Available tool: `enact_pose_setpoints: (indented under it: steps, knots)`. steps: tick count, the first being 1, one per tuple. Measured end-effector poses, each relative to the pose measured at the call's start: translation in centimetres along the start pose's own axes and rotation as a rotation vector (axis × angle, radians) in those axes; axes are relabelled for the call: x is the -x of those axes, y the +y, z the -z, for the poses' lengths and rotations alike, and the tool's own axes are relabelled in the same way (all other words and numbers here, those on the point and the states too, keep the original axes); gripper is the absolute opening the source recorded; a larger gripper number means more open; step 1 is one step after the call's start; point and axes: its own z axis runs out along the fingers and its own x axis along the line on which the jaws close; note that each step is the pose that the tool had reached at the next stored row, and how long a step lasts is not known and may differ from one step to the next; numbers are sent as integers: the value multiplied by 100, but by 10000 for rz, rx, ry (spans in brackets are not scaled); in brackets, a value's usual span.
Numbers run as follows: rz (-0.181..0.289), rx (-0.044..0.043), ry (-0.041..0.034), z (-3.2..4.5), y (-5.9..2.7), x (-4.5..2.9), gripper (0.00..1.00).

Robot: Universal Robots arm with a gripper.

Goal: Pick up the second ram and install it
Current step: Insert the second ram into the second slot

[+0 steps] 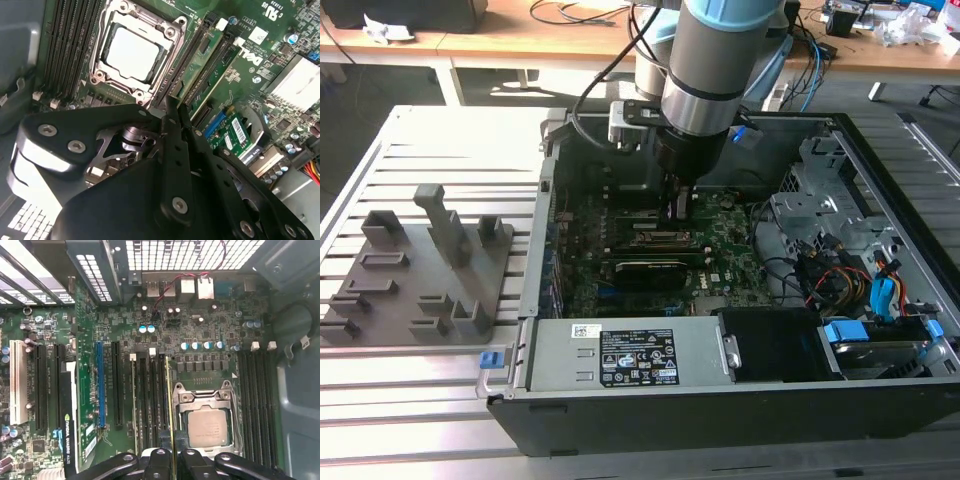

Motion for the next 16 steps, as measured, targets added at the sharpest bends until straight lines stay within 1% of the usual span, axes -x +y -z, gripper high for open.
enact_pose_setpoints:
  steps: [6, 8, 9, 12, 13, 15, 16]
  knots:
    - [-1, 0, 0, -79, 13, -25, 14]
    - [-54, -5, 44, -121, 11, -49, 14]
    - [-72, -9, 53, -176, 6, -74, 14]
    - [-86, -10, 52, -252, 2, -80, 14]
    - [-306, -23, 37, -270, 1, -82, 14]
    - [-330, -25, 33, -274, 1, -93, 14]
    - [-328, -25, 32, -273, -2, -123, 14]
